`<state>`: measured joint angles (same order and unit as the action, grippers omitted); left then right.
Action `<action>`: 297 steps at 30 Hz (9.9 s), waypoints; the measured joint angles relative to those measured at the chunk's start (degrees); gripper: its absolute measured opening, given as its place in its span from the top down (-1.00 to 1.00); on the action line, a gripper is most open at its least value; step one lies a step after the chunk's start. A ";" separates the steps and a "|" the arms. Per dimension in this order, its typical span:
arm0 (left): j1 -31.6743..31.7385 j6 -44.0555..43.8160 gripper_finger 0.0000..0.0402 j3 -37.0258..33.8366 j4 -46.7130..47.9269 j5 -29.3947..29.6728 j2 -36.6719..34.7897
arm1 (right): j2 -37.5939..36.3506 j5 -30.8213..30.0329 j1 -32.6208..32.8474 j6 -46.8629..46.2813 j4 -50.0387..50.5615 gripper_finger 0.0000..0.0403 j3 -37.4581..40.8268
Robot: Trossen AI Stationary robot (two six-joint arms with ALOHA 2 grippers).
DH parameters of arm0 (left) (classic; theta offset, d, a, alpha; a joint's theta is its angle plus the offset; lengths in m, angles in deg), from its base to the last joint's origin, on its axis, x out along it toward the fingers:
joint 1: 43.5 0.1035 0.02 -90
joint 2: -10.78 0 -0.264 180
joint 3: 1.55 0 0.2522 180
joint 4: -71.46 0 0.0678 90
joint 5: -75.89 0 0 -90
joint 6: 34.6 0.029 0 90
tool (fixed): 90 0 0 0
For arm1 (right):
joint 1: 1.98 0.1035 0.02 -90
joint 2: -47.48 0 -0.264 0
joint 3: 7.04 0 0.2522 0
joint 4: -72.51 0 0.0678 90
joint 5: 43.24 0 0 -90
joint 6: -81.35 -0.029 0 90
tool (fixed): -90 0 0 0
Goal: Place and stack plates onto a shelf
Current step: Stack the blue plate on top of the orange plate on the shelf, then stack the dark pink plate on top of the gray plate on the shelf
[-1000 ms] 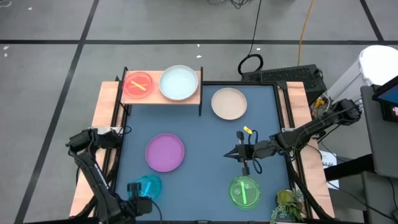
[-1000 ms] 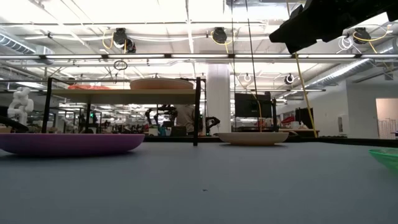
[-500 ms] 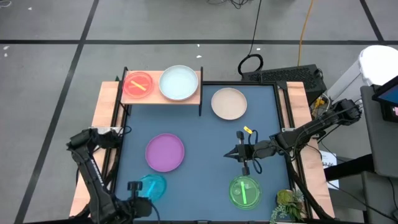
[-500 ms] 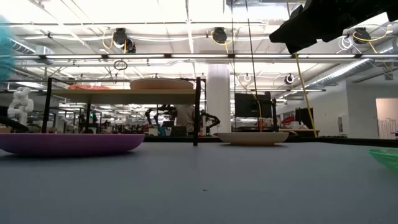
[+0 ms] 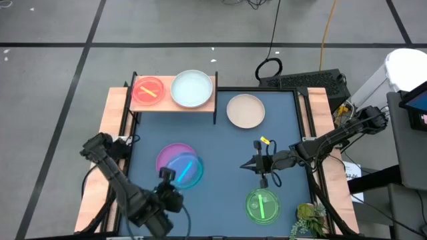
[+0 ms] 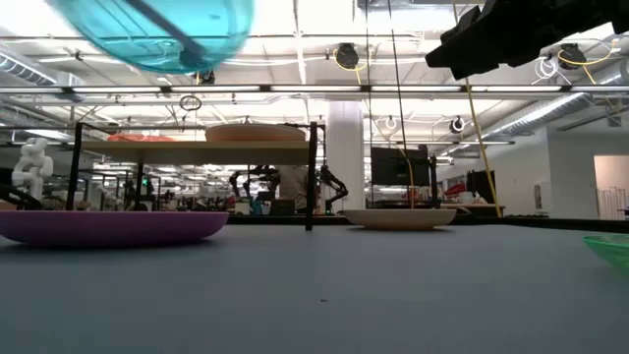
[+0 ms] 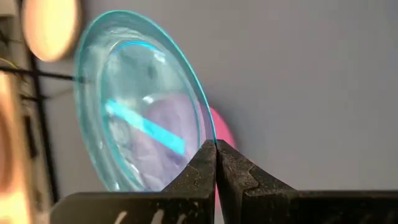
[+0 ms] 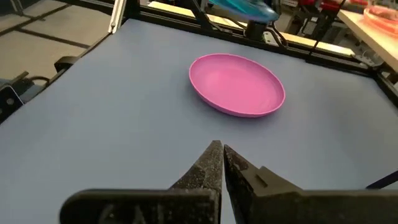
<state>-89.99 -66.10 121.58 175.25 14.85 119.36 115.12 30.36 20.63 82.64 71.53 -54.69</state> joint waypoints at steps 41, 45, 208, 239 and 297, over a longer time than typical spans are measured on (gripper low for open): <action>38.07 39.64 0.99 0.00 -0.12 8.62 -26.98 | -3.50 -2.82 -6.10 6.93 -0.07 1.00 0.00; 42.03 40.01 0.99 0.00 -0.12 8.41 -27.00 | -3.50 -2.84 -6.10 6.91 -0.20 1.00 0.00; 64.57 28.31 0.27 -43.37 -30.40 -14.36 -47.25 | -3.48 -2.95 -6.12 7.33 -0.09 1.00 0.00; 22.45 17.14 0.27 -66.95 -55.88 -12.12 -53.98 | -3.48 -2.99 -6.16 3.66 0.03 1.00 0.00; 5.62 -0.31 0.27 -68.18 -59.76 -12.95 -24.57 | -3.43 -2.97 -6.14 -1.05 0.98 1.00 0.00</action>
<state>-84.36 -66.41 53.40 115.48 1.91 94.79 111.69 27.39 14.48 81.60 72.51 -54.69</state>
